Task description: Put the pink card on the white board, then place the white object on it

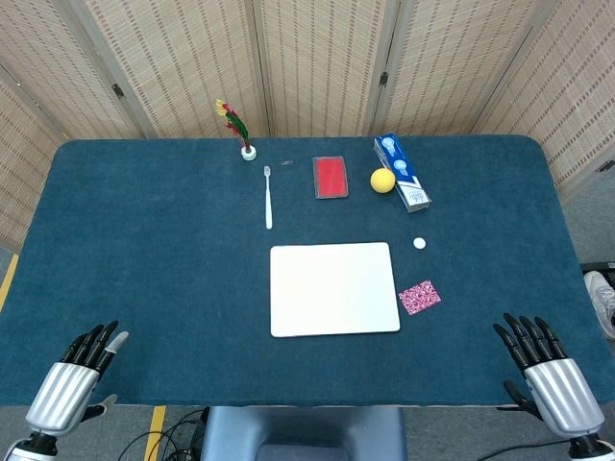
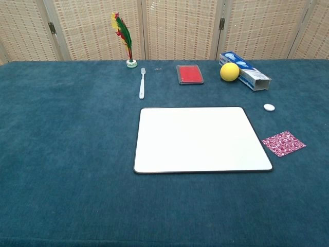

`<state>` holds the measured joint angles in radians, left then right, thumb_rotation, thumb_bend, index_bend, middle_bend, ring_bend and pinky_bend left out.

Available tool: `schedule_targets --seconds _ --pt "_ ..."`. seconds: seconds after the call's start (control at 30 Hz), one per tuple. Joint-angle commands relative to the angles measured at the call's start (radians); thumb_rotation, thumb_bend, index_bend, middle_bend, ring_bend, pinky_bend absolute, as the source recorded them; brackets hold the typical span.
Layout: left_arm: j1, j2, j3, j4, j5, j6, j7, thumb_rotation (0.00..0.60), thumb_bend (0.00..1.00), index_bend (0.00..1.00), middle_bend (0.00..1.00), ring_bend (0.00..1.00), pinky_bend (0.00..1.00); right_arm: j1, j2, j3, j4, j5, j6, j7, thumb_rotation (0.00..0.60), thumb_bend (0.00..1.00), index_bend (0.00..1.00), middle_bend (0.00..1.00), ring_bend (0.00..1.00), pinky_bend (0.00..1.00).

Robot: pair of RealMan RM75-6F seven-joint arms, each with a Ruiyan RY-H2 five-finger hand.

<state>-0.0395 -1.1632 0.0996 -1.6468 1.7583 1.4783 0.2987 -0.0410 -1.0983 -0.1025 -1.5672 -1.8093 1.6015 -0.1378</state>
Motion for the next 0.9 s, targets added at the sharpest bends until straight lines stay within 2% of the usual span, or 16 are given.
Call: schedule_targets --seconds 0.03,0.17,0.43,0.57,0.67,0.9 --pt "0.001 -0.018 -0.011 0.005 -0.008 0.005 0.041 0.600 0.17 0.09 0.00 0.00 0.19 -0.002 0.003 -0.001 0.002 -0.003 0.004 0.004 0.600 0.19 0.00 0.00 0.00 0.00" --pt "0.008 -0.027 -0.006 0.004 -0.004 0.014 0.065 0.600 0.17 0.09 0.00 0.00 0.19 -0.004 0.009 -0.006 0.002 -0.006 0.008 0.016 0.600 0.19 0.00 0.00 0.00 0.00" --pt "0.037 -0.027 0.041 0.018 0.076 0.070 0.045 0.600 0.17 0.09 0.00 0.00 0.19 0.011 -0.006 -0.015 0.017 -0.027 -0.019 0.014 0.600 0.19 0.00 0.00 0.00 0.00" --pt "0.022 -0.023 0.032 0.034 0.079 0.067 0.009 0.600 0.17 0.10 0.00 0.00 0.19 0.038 -0.039 0.006 0.056 -0.033 -0.034 0.019 0.600 0.19 0.00 0.00 0.00 0.00" --pt "0.018 -0.024 0.012 0.048 0.045 0.061 -0.002 0.600 0.17 0.10 0.00 0.00 0.19 0.087 -0.029 0.029 0.057 0.000 -0.106 0.039 0.600 0.19 0.01 0.00 0.00 0.00" --pt "0.007 -0.007 -0.015 0.036 -0.043 0.019 -0.036 0.600 0.17 0.10 0.00 0.00 0.19 0.219 0.037 0.081 0.026 0.108 -0.327 0.038 0.600 0.20 0.12 0.02 0.00 0.00"
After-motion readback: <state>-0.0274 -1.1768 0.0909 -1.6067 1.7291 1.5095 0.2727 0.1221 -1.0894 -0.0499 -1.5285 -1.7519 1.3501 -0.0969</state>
